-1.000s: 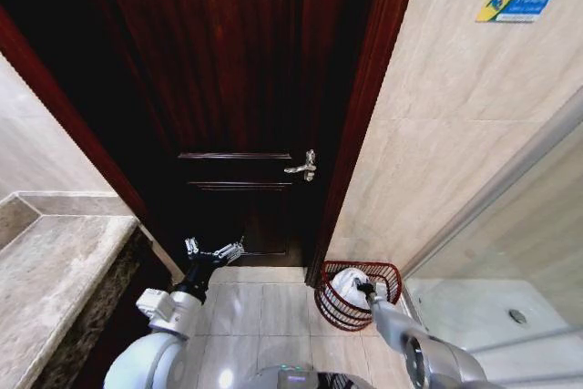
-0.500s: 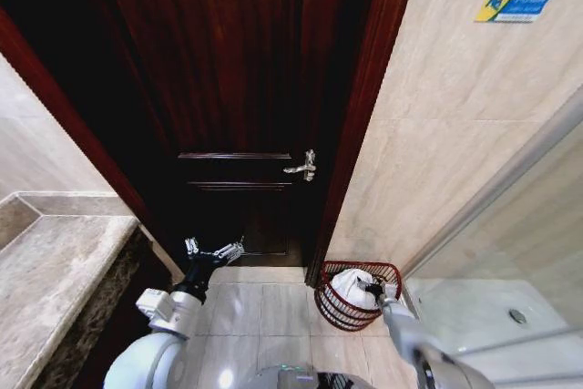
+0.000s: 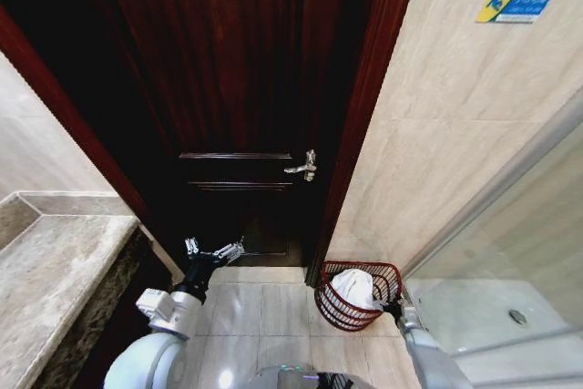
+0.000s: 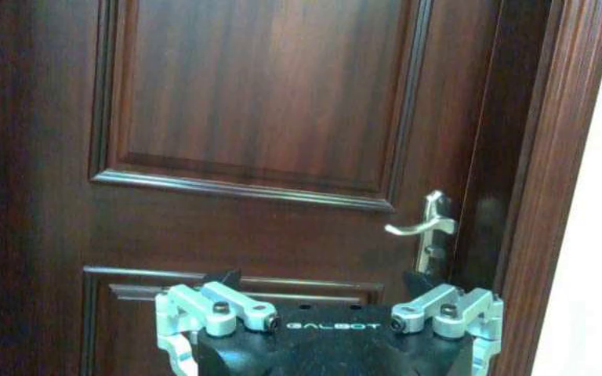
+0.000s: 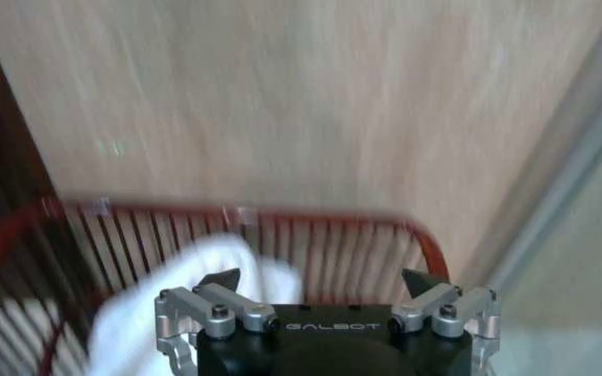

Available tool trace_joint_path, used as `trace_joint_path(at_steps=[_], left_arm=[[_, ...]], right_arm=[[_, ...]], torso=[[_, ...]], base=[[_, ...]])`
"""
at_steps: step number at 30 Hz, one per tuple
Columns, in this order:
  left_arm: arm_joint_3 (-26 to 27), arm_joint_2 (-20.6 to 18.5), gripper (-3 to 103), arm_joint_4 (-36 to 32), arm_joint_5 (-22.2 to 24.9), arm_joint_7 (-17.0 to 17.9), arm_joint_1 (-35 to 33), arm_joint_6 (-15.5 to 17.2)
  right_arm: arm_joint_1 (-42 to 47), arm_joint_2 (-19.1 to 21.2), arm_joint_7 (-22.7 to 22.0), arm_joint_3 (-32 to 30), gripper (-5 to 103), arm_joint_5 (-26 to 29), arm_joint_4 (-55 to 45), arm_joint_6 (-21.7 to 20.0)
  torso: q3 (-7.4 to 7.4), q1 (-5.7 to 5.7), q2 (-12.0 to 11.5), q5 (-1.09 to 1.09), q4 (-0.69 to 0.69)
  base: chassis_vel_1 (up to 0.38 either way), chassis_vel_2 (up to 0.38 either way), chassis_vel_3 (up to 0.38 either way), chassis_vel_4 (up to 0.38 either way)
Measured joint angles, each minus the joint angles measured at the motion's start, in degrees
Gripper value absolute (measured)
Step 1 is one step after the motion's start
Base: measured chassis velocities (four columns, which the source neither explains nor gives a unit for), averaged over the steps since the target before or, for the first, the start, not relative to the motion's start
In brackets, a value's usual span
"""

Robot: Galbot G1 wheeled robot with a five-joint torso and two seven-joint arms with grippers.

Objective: Discard the used towel into the hamper.

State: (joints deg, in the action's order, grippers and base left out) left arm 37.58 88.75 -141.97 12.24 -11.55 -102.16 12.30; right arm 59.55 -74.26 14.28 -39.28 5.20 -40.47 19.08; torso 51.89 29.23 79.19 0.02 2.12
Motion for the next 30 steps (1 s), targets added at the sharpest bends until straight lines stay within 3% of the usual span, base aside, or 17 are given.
trace_joint_path(at_steps=[10, 18, 30], left_arm=[[0.0, 0.0, 100, 0.0, 0.0, 0.0, 0.0, 0.0], [0.0, 0.0, 100, 0.0, 0.0, 0.0, 0.0, 0.0], [0.0, 0.0, 100, 0.0, 0.0, 0.0, 0.0, 0.0]], right_arm=[[15.8, -3.9, -1.6, -0.8, 100, 3.8, -28.4, 1.1], [28.3, -8.0, -5.0, -2.2, 100, 6.3, -54.3, -2.8], [38.2, -13.3, -7.7, -2.1, 100, 3.1, -76.9, -4.9]], torso=[[-0.01, 0.0, 0.0, -0.03, -0.01], [0.0, 0.0, 0.0, -0.02, -0.01], [0.0, 0.0, 0.0, -0.02, -0.01]], base=[[0.0, 0.0, 0.0, 0.0], [0.0, 0.0, 0.0, 0.0], [0.0, 0.0, 0.0, 0.0]])
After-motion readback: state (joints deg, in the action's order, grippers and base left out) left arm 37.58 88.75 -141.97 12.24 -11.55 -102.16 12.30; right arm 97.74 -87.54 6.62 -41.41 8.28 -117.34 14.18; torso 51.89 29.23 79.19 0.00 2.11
